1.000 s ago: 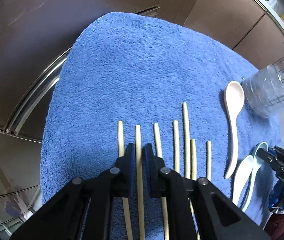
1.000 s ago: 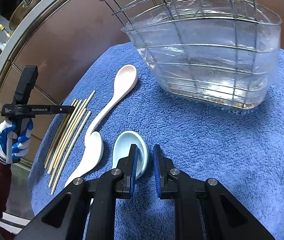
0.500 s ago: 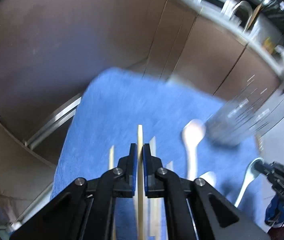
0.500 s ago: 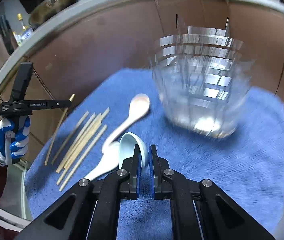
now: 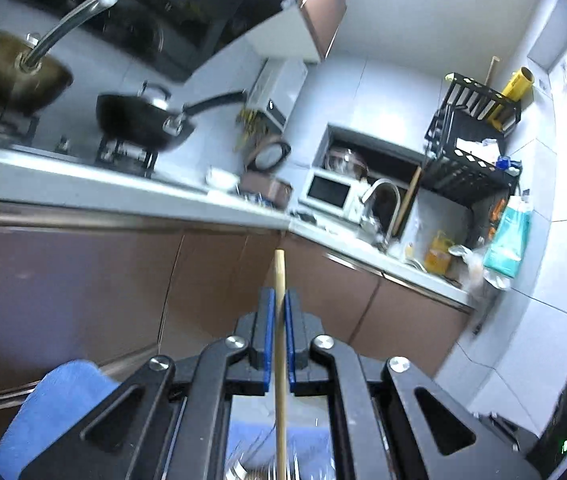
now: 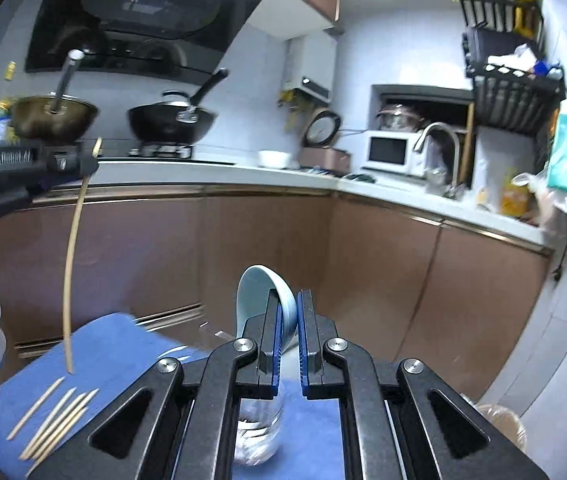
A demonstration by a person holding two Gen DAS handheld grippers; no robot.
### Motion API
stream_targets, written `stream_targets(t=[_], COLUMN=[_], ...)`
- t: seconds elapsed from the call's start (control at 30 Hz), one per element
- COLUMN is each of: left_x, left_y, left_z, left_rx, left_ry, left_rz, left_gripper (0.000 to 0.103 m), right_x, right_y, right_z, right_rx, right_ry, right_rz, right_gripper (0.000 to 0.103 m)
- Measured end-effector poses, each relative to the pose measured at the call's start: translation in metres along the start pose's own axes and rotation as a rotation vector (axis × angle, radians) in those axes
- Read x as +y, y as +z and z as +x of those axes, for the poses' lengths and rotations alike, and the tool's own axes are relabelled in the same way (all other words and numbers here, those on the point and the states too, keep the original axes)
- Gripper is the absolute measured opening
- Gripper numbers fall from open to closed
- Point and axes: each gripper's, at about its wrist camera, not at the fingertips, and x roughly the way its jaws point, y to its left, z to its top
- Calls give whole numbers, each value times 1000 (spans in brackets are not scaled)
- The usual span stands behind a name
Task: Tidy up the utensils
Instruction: 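Lift chopstick and spoon into the glass holder, opening both tools to release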
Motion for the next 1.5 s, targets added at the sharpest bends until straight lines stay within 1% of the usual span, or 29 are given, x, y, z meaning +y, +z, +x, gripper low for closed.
stream_targets(t=[0.03, 0.13, 0.2, 0.27, 0.4, 0.47, 0.6, 0.67, 0.7, 0.77, 0.8, 0.83, 0.9, 1.13, 1.5], left_x=[-7, -20, -32, -34, -31, -25, -20, -17, -17, -18, -19, -19, -22, -24, -30], left_y=[-6, -24, -37, -54, -87, -102, -119, -123, -125, -128, -128, -130, -132, -130, -118], left_z=[7, 28, 38, 48, 63, 69, 71, 69, 68, 68, 69, 69, 69, 59, 31], left_rx=[-23, -50, -79, -89, -90, -72, -56, -45, -41, -30, -23, -16, -10, 8, 2], left_ry=[18, 48, 81, 110, 181, 200, 221, 222, 221, 222, 222, 220, 220, 217, 212], left_rz=[16, 45, 76, 93, 116, 115, 136, 137, 140, 149, 152, 154, 163, 167, 185], left_gripper=[5, 5, 5, 5, 5, 5, 5, 6, 6, 6, 6, 6, 6, 7, 8], right_x=[0, 6, 9, 15, 20, 18, 14, 13, 12, 11, 10, 8, 6, -1, 6], right_y=[-1, -12, -20, -30, -54, -65, -77, -77, -78, -80, -80, -80, -80, -74, -60], right_z=[4, 22, 30, 42, 58, 64, 69, 67, 66, 64, 63, 63, 62, 49, 20], right_rx=[-5, -9, -6, 0, 30, 57, 89, 92, 93, 97, 101, 103, 103, 102, 95], right_ry=[-21, -88, -107, -122, -131, -125, -106, -99, -92, -79, -72, -67, -60, -49, -43], right_rz=[-8, -45, -55, -67, -69, -60, -29, -13, -6, 10, 20, 28, 42, 83, 80], right_gripper=[7, 7, 7, 7, 7, 7, 8, 9, 11, 19, 26, 31, 36, 39, 39])
